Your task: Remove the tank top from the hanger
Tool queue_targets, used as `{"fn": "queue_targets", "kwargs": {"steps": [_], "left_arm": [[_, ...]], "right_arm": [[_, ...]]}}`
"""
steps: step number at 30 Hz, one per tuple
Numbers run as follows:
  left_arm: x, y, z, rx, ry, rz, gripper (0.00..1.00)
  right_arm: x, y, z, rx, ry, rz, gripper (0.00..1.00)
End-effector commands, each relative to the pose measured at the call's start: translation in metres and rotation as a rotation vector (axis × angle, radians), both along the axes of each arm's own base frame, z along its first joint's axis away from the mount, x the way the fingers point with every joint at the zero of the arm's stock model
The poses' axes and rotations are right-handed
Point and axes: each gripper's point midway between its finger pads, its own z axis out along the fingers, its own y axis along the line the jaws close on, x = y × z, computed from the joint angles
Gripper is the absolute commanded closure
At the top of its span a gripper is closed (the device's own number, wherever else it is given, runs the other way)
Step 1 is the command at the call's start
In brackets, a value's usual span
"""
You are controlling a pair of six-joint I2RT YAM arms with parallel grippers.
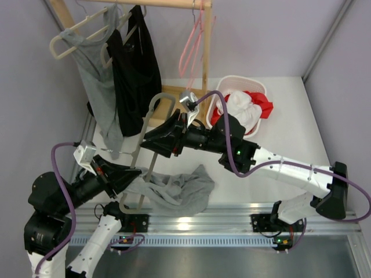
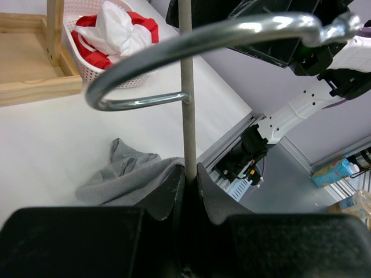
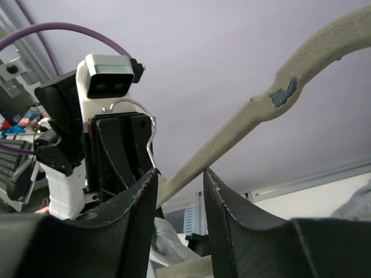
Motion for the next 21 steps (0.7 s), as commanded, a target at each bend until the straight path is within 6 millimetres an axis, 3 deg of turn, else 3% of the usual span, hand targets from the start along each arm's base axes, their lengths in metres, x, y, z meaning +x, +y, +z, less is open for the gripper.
{"fn": "queue_targets", "kwargs": {"steps": [1,14,21], "left_arm": [[-0.005,-0.003,0.023,-0.033,-0.092,-0.031,1.0],[-0.007,-0.007,0.022,-0.036,-0.081,-0.069,1.0],[-0.006,-0.011,0.017,-0.029,-0.059,-0.093,1.0]], "right_arm": [[-0.011,-0.008,0.036,0.128,-0.057,0.05,0.63],[-0.009,0.002,0.036,0.118,-0.051,0.066,0.6],[-0.005,-0.013,0.04,0.112,-0.059,0.006,0.65]]}}
